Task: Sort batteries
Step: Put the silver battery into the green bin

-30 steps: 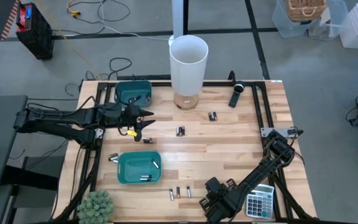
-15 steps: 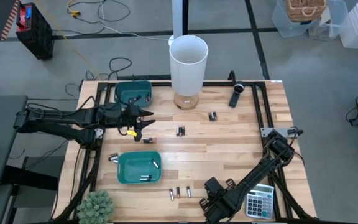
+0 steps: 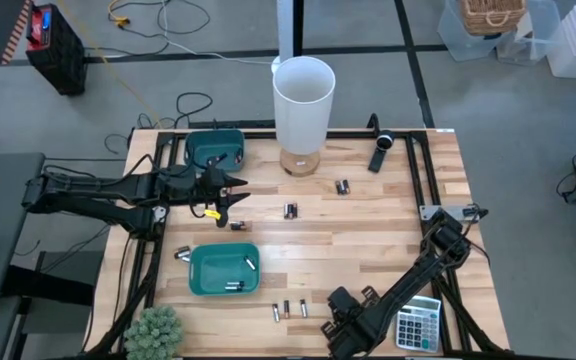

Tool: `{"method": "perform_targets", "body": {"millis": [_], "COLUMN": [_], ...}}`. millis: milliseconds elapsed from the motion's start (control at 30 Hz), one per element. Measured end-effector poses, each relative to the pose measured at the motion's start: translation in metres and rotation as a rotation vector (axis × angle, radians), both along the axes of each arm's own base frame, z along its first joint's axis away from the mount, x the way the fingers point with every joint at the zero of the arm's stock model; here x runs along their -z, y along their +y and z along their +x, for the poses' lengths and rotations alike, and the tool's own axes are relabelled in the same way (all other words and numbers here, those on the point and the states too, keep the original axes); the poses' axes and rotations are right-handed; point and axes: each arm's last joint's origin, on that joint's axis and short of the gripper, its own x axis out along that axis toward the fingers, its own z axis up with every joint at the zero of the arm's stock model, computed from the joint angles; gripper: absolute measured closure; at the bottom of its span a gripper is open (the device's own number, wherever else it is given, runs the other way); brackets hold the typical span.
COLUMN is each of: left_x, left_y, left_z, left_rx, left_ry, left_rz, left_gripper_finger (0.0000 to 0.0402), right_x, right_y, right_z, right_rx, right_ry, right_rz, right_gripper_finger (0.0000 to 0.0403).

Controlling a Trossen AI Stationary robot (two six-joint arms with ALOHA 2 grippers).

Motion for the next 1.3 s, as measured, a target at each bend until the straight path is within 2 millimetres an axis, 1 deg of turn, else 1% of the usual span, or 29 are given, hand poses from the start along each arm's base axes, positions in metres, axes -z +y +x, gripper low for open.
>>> {"method": "perform_targets", "body": {"millis": [133,367,500,633,733,900,1000,1133,1300], "left_x": [0.000,0.000,0.000,0.000,0.000,0.000,0.000,0.000,0.000], "left_y": [0.000,0.000,0.000,0.000,0.000,0.000,0.000,0.000,0.000], "left_z": [0.000,0.000,0.000,0.000,0.000,0.000,0.000,0.000,0.000], "left_rx": [0.002,0.002,0.001,0.002,0.002,0.002,0.002,0.003,0.005], "left_ry": [0.002,0.003,0.003,0.003,0.003,0.003,0.004,0.009,0.011], "left_rz": [0.006,0.006,0.006,0.006,0.006,0.006,0.006,0.010,0.016], "left_gripper_finger": [0.0254,0.0254,0.0254,0.0254,0.0254,0.0254,0.0254,0.0254,0.0254], "right_x": [-0.004,-0.005,-0.006,-0.007,-0.008,-0.014,-0.025,-0.049,-0.080], "right_y": [-0.002,-0.002,-0.002,-0.003,-0.005,-0.016,-0.023,-0.031,-0.036], "right_z": [0.001,0.000,0.003,0.010,0.020,0.037,0.045,0.051,0.055], "right_rx": [-0.039,-0.076,-0.131,-0.197,-0.261,-0.335,-0.370,-0.415,-0.485], "right_ry": [0.017,0.026,-0.007,-0.055,-0.099,-0.165,-0.219,-0.314,-0.422], "right_rz": [-0.043,-0.058,-0.094,-0.124,-0.133,-0.174,-0.229,-0.314,-0.421], "right_gripper_finger": [0.0358,0.0358,0.0358,0.0358,0.0358,0.0358,0.0358,0.0358,0.0358]}}
